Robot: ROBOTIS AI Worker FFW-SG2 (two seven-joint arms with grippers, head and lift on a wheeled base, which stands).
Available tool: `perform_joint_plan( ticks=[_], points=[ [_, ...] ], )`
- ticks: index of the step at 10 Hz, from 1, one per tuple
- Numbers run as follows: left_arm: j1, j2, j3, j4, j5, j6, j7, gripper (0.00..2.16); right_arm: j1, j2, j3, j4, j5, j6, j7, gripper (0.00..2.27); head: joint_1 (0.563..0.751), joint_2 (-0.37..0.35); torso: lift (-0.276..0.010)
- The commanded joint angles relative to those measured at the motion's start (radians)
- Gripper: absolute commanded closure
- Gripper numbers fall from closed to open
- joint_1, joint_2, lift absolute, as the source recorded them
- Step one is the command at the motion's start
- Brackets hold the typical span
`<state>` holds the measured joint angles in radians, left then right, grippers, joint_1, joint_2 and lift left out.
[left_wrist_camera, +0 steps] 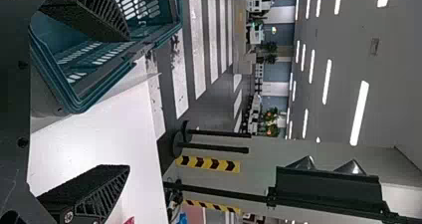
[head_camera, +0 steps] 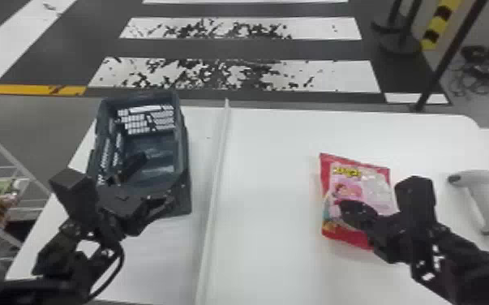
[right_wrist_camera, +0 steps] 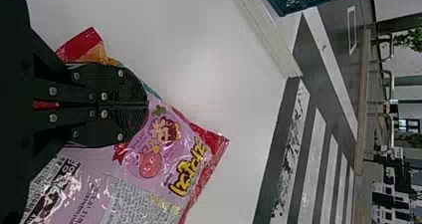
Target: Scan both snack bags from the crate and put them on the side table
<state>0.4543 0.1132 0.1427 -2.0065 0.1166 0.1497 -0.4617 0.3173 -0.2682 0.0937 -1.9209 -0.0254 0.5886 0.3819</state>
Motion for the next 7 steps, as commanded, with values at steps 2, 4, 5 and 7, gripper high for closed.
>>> perform_joint_plan(
  ticks=[2,4,5,7],
  points=[
    [0.000,-0.001,0.000,0.000,0.000,0.000,0.000,0.09,-0.034,-0.003,0.012,0.089,0.013,-0.016,0.005,2.25,0.695,0.050,-0.087],
    [0.001,0.000,-0.002,0.000,0.000,0.000,0.000,0.09,-0.034,-0.005,0.024,0.131,0.019,-0.040,0.005,2.25,0.695,0.046,-0.087],
    [0.001,0.000,-0.002,0.000,0.000,0.003,0.000,0.09,-0.034,-0.005,0.024,0.143,0.021,-0.052,0.006,2.25,0.695,0.047,-0.087],
    [0.003,0.000,-0.002,-0.003,0.000,0.000,0.000,0.09,-0.023,-0.011,0.024,0.140,0.032,-0.080,0.006,2.25,0.695,0.046,-0.087]
  ],
)
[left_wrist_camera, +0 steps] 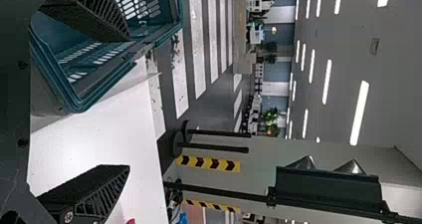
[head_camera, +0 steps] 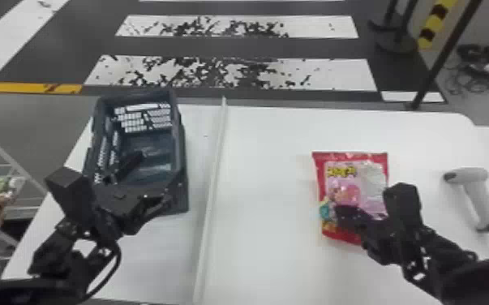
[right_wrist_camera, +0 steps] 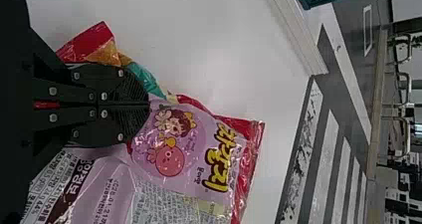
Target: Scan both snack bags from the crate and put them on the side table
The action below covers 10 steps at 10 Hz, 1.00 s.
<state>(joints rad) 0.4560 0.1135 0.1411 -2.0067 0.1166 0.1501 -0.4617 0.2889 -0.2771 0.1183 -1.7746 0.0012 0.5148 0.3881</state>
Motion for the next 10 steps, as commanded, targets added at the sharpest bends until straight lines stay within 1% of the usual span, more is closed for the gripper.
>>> perform_joint_plan(
  ticks=[1,3,4,5,7,10],
  points=[
    [0.001,0.003,0.000,-0.003,0.002,0.000,0.000,0.09,0.035,-0.008,-0.026,-0.071,-0.007,-0.006,0.003,2.25,0.695,0.045,-0.087],
    [-0.002,0.003,-0.005,-0.003,0.002,0.000,0.000,0.09,0.104,-0.007,-0.106,-0.255,-0.075,0.000,0.011,2.25,0.695,0.040,-0.087],
    [-0.002,0.003,-0.006,-0.003,0.002,0.000,0.000,0.09,0.121,-0.005,-0.123,-0.310,-0.096,0.024,0.012,2.25,0.695,0.036,-0.087],
    [-0.002,0.003,-0.008,-0.001,0.002,0.000,0.000,0.09,0.122,-0.002,-0.121,-0.321,-0.104,0.043,0.017,2.25,0.695,0.031,-0.087],
    [-0.002,0.003,-0.008,-0.003,0.002,0.000,0.000,0.09,0.102,0.001,-0.062,-0.272,-0.076,0.024,0.018,2.25,0.695,0.038,-0.087],
    [0.000,0.003,-0.006,-0.001,0.002,0.000,0.000,0.09,0.033,0.004,0.044,-0.193,-0.023,0.028,0.009,2.25,0.695,0.080,-0.087]
  ],
)
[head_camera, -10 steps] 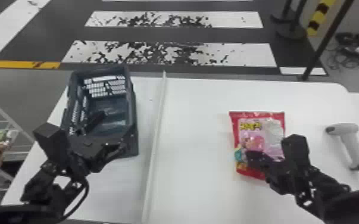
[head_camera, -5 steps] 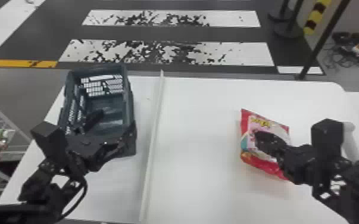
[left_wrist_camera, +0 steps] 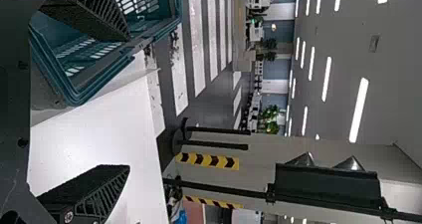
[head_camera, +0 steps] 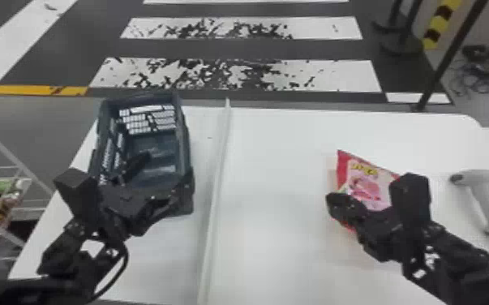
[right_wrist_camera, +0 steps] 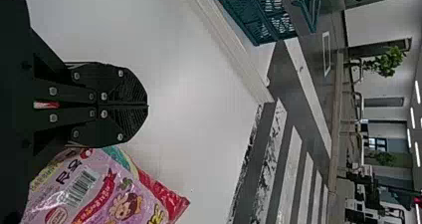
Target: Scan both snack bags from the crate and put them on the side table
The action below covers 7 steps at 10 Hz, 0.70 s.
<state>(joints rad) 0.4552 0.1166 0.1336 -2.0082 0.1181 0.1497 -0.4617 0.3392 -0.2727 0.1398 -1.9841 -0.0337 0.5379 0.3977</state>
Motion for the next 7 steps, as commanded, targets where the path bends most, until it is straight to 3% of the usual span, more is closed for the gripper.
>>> perform_joint_plan(
  ticks=[1,3,7],
  points=[
    [0.000,-0.002,0.000,0.000,0.000,0.000,-0.002,0.09,-0.049,0.004,0.055,0.057,0.029,0.008,-0.010,2.25,0.695,0.099,-0.087],
    [0.000,-0.002,0.001,0.000,-0.001,0.003,-0.002,0.09,-0.128,0.032,0.078,0.140,0.057,0.026,-0.017,2.25,0.695,0.122,-0.087],
    [0.000,0.000,0.006,0.002,-0.001,0.000,-0.002,0.09,-0.190,0.029,0.063,0.238,0.069,0.044,-0.031,2.25,0.695,0.110,-0.087]
  ],
)
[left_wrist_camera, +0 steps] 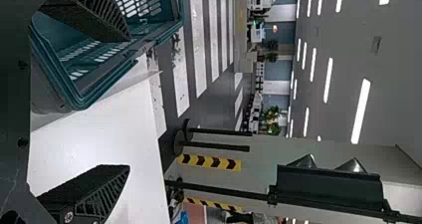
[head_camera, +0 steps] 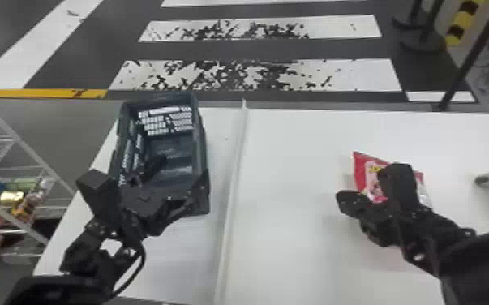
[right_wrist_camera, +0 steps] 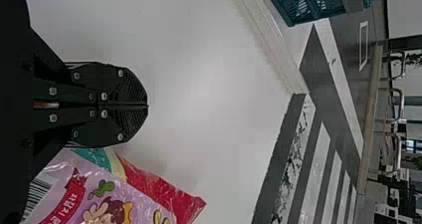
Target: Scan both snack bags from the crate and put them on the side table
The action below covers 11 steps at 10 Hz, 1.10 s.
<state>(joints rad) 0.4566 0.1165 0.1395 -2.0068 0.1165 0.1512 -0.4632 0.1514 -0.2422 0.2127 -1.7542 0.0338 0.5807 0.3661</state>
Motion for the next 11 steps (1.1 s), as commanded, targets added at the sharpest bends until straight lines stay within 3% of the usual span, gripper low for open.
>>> perform_joint_plan(
  ticks=[1,4,8,11],
  points=[
    [-0.001,0.000,0.002,0.000,0.002,0.002,0.000,0.09,0.004,-0.009,-0.015,0.013,0.003,-0.002,0.002,2.25,0.695,0.105,-0.087],
    [-0.003,0.000,0.003,0.002,0.002,-0.002,0.000,0.09,0.028,-0.020,-0.039,0.005,-0.003,-0.029,0.010,2.25,0.695,0.073,-0.087],
    [-0.004,0.002,0.002,0.005,0.002,-0.002,0.000,0.09,-0.058,-0.005,-0.039,0.087,-0.011,-0.035,-0.018,2.25,0.695,0.061,-0.087],
    [-0.004,0.002,0.002,0.005,0.003,0.002,0.000,0.09,-0.055,-0.006,-0.072,0.099,-0.009,-0.035,-0.018,2.25,0.695,0.049,-0.087]
  ],
)
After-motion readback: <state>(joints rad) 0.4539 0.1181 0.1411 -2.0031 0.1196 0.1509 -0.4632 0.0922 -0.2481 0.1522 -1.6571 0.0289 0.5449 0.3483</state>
